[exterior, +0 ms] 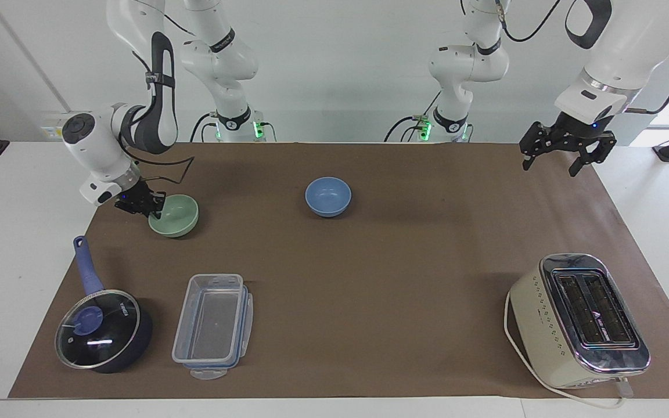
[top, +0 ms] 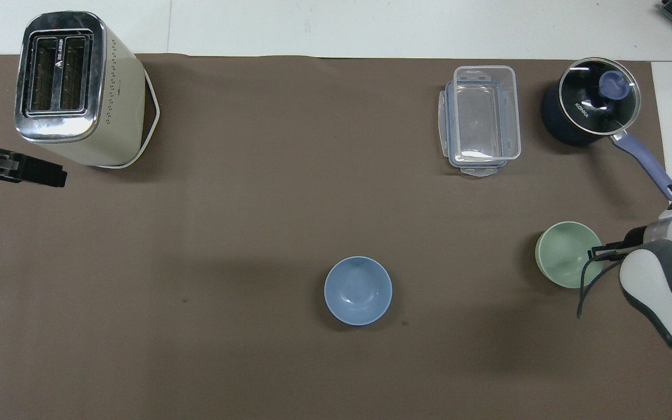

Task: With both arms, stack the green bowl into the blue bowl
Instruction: 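Grasp the pale green bowl rim with the right gripper, then lift the green bowl with the right gripper over the blue bowl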

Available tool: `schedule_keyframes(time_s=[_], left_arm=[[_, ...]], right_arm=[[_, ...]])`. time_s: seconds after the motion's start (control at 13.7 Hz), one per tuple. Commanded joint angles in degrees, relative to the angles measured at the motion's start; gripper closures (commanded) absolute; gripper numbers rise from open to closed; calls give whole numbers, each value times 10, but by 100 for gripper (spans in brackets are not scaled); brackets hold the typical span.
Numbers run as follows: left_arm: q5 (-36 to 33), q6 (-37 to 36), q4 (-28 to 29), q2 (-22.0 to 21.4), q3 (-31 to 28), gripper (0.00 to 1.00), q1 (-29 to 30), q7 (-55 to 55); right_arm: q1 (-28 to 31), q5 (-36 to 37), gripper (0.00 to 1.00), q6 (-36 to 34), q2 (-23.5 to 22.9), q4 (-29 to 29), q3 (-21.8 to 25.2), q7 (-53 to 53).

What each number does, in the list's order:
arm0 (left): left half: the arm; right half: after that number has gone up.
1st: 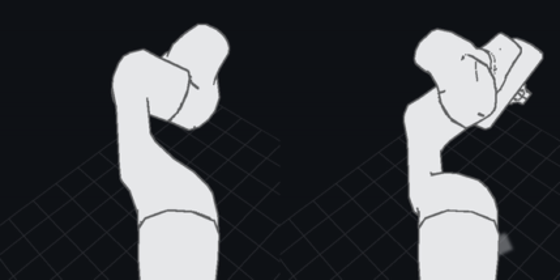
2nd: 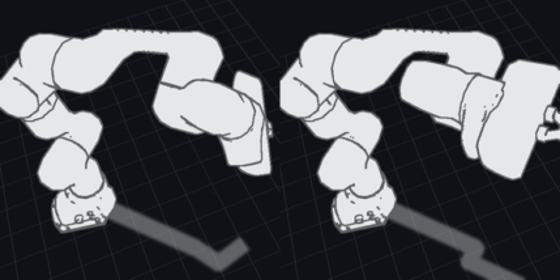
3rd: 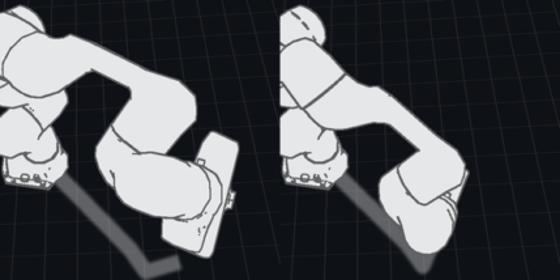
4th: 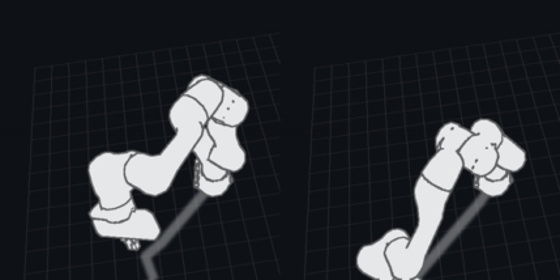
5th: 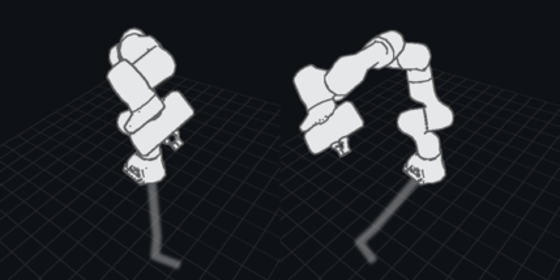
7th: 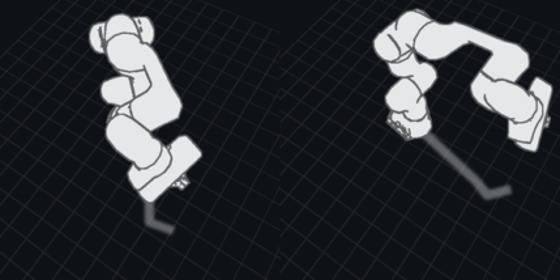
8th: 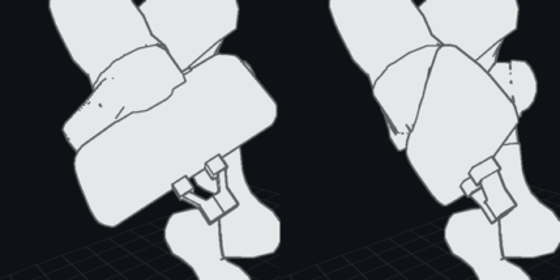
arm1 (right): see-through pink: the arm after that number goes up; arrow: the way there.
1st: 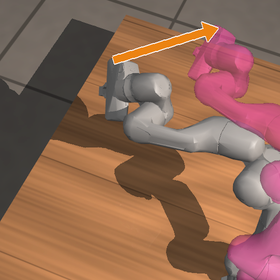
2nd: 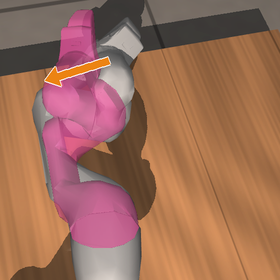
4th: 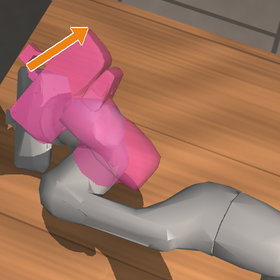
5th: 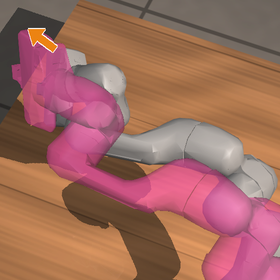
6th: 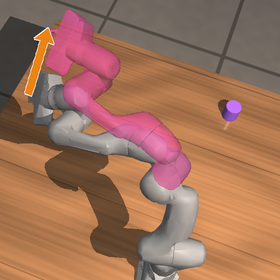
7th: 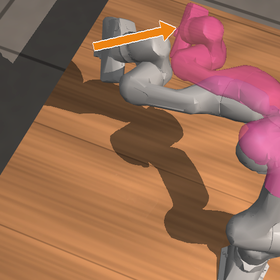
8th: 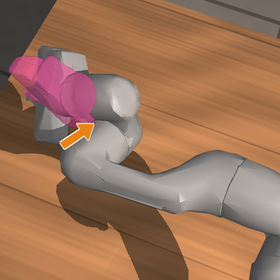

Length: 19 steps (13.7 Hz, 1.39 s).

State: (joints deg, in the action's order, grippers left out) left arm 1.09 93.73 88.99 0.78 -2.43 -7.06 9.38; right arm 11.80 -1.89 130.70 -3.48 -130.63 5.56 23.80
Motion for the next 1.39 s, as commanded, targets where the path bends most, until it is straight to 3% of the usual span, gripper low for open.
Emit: schedule_keyframes(time_s=[0.0,0.29,0.51,0.73,1.02,1.32], left_arm=[[-10,-13,-10,1,5,0,6,3],[-10,-21,-10,0,4,0,7,1],[-10,-20,-10,-1,4,0,7,2],[-10,-19,-10,0,4,0,7,3],[-10,-19,-11,0,4,0,6,3],[-10,-11,-10,0,4,0,6,1]], right_arm=[[12,-14,100,-4,-1,19,-5,33],[11,-14,100,-164,26,116,-6,44],[2,-52,100,-229,28,173,-19,36],[-27,-56,100,-258,36,206,-39,-38],[-122,-55,100,-257,49,204,-60,-187],[-263,-55,100,-243,62,168,-61,-368]])
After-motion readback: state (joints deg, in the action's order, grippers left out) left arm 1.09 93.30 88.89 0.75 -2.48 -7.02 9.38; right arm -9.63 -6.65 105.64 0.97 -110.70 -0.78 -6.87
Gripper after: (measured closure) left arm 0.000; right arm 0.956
